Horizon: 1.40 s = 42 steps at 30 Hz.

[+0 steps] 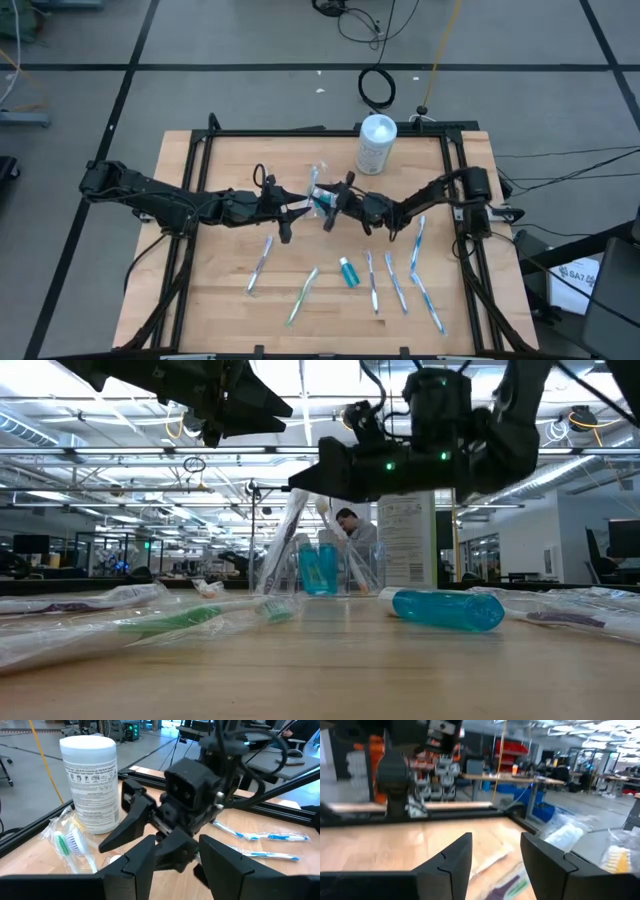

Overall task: Pick & Place toothbrushing station
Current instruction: Put the top blue toothbrush into the transparent organizer

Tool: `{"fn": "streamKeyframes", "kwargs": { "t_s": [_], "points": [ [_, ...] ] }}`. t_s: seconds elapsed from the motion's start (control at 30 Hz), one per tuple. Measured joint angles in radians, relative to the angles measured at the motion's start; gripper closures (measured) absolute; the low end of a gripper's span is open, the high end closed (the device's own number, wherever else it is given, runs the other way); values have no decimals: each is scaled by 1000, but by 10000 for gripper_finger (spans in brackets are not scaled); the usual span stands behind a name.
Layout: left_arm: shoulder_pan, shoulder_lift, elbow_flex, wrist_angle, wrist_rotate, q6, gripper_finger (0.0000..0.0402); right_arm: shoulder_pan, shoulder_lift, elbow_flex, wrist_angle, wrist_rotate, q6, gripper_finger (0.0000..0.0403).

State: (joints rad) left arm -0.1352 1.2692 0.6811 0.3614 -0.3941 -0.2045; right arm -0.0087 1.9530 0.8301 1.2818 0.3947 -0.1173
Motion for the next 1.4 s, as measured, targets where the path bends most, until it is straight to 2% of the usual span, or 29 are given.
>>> {"fn": "streamKeyframes", "kwargs": {
  "t_s": [0.3,0.6,0.87,1.4],
  "points": [
    [0,0,0,-1,8,-1,245,12,-232,0,-478,1,17,238],
    [0,0,0,-1,9,-8,245,51,-390,0,-700,1,79,238],
    [0,0,0,-1,9,-8,245,92,-426,1,-797,0,113,238],
    [0,0,0,-5,10,-9,245,109,-468,0,-1260,-10,476,238]
  ]
}}
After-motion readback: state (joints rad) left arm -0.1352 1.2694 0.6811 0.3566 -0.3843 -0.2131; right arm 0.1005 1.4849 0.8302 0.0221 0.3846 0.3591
